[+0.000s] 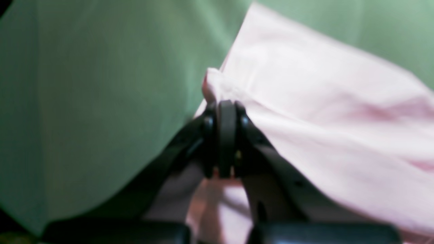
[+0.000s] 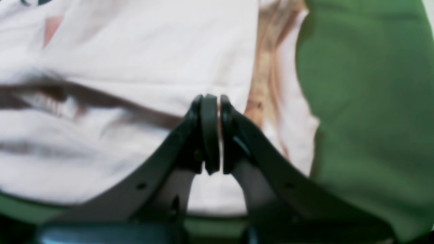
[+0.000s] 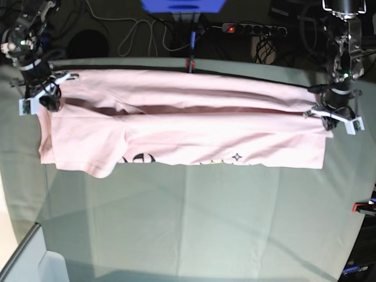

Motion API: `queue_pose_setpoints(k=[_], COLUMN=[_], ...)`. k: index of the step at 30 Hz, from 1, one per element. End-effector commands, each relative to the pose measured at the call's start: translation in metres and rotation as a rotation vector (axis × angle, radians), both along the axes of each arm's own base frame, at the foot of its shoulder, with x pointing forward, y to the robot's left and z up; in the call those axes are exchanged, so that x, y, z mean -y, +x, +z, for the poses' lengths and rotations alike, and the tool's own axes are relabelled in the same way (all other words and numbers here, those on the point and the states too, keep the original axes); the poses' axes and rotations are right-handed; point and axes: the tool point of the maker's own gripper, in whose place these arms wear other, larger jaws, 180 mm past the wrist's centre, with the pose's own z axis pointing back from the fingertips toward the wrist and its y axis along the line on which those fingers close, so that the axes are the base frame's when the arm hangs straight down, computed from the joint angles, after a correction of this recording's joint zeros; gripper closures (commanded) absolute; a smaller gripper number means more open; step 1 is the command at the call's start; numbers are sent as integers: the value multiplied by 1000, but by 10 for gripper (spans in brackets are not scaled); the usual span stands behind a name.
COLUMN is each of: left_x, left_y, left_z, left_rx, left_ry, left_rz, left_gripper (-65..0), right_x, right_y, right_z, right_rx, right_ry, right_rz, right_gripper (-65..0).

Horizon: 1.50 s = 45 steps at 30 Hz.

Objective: Layout the t-shirt on the table in an organized manner, then fold the t-shirt properly
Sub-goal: 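Lay the folded strip down with both grippers and release, then grasp the strip ends with both grippers and straighten the fold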

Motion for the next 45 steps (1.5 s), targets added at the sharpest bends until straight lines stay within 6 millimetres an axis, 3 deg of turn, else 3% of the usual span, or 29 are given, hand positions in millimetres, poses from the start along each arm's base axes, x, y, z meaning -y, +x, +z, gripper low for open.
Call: queue_pose_setpoints(k=[1, 6, 10, 19, 23, 28, 32, 36, 40, 45], left_x=[-10, -13, -15, -20, -20, -9, -7, -7, -7, -8], left_y=[8, 3, 7, -4, -4, -3, -3, -3, -3, -3], left_z=[13, 5, 4, -14, -15, -18, -18, -18, -18, -17], left_rx=[43, 20, 21, -35, -36, -27, -25, -23, -23, -23], left_ry=[31, 32, 29, 16, 14, -9, -15, -14, -14, -10], left_rz=[6, 15, 24, 47, 48, 52, 52, 53, 53, 53], left_gripper=[-1, -1, -1, -9, -131, -327, -386, -405, -408, -408], right_x=[-3, -18, -18, -11, -8, 0, 7, 15, 16, 25], right_y=[5, -6, -11, -5, 5, 38, 71, 107, 135, 146], right_z=[8, -6, -17, -5, 13, 46, 56, 43, 20, 1], right_rx=[38, 0, -24, -3, 41, 142, 187, 148, 75, 25], right_ry=[6, 44, 63, 26, -10, -63, -78, -113, -109, -70], right_rz=[5, 16, 5, 20, 32, 43, 51, 43, 47, 46], right_gripper=[0, 0, 0, 0, -19, -165, -273, -332, -350, -350])
